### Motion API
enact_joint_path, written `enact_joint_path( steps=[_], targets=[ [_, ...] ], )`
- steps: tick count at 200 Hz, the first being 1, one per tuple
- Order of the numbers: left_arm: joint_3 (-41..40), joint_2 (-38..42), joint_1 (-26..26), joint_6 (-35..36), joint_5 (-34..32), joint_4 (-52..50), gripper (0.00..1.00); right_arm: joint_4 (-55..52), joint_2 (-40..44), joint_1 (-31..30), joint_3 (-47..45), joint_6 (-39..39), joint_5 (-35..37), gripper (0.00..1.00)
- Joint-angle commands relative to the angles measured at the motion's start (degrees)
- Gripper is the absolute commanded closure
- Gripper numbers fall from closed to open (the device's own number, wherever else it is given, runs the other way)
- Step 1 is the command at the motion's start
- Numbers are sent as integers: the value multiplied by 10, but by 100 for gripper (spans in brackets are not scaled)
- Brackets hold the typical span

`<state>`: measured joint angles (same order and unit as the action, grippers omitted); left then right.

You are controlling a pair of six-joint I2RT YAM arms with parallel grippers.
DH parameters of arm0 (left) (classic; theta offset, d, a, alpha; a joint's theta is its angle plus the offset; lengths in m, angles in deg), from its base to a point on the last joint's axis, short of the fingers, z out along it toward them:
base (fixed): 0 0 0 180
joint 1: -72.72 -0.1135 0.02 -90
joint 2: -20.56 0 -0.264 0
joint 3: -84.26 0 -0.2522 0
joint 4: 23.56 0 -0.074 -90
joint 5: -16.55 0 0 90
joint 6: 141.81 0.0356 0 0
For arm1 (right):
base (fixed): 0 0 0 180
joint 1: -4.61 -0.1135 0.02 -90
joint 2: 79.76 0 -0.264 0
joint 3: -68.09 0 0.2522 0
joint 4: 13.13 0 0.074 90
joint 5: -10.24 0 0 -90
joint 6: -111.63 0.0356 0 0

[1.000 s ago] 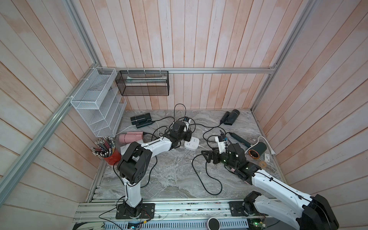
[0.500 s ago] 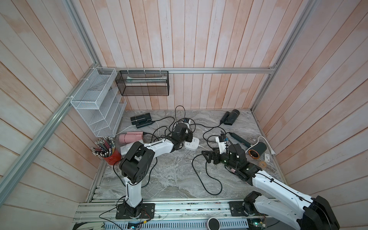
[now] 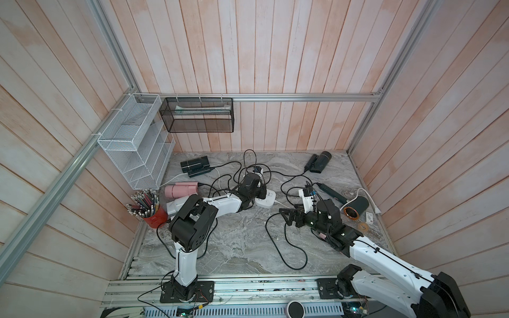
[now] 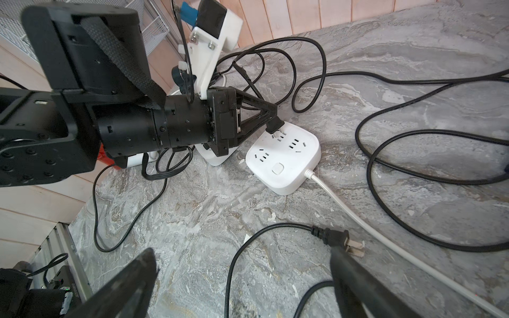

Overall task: Charge the blow dryers
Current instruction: Insert the plug into the socket.

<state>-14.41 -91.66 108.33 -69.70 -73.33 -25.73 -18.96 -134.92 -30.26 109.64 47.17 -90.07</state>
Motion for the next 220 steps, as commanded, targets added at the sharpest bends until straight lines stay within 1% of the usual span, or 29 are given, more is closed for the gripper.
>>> enact_joint_path(
  steps=[1,126,220],
  targets=[
    [-7,-12,2,-6,-8,16,86,0,8,2,-6,2,9,1],
    [-16,-24,7,-5,-5,28,86,-2,10,2,-10,-1,11,0],
    [-34,-27,21,22,-37,30,85,5,12,2,-16,1,11,1]
  ],
)
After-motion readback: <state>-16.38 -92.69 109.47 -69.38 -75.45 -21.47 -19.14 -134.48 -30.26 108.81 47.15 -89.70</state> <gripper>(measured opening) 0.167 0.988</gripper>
